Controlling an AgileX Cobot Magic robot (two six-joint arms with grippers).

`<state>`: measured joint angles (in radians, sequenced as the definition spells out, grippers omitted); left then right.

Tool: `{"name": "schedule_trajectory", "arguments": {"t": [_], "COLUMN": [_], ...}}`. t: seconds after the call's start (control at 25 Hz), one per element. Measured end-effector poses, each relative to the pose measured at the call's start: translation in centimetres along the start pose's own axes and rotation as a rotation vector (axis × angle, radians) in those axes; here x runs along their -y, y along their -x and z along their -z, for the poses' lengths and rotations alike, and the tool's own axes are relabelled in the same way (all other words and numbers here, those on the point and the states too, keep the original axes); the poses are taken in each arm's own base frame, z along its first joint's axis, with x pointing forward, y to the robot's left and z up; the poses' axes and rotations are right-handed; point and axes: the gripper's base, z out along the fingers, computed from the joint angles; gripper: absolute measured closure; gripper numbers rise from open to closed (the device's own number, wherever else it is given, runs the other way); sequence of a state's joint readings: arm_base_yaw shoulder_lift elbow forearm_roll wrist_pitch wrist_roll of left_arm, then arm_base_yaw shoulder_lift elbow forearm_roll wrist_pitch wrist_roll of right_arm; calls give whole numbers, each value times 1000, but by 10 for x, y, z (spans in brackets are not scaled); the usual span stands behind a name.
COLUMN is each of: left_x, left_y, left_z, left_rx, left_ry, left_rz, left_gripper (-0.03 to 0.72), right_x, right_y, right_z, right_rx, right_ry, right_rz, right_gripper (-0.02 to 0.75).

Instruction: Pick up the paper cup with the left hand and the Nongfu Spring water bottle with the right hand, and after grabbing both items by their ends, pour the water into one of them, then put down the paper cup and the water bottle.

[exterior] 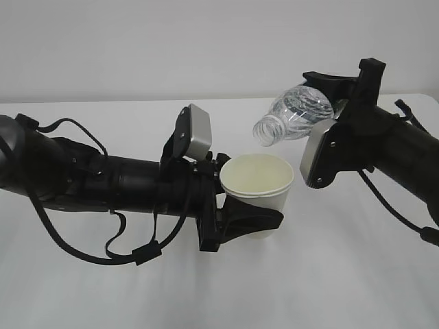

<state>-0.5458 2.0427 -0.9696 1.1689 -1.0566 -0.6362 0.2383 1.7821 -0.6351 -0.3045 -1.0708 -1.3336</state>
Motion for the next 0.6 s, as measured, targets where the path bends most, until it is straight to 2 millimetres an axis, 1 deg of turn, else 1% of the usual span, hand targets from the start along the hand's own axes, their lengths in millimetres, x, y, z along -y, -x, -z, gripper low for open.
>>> {"name": "schedule_trajectory", "arguments": {"t": [0.6], "left_x": [0], "left_y": [0], "left_z": [0], "left_rx": [0], "left_ry": [0], "left_rz": [0], "left_gripper": [199], "right_x": [0], "right_y": [0], "right_z": [0], "right_rx": [0], "right_ry": [0], "right_rz": [46], "right_gripper": [318]}}
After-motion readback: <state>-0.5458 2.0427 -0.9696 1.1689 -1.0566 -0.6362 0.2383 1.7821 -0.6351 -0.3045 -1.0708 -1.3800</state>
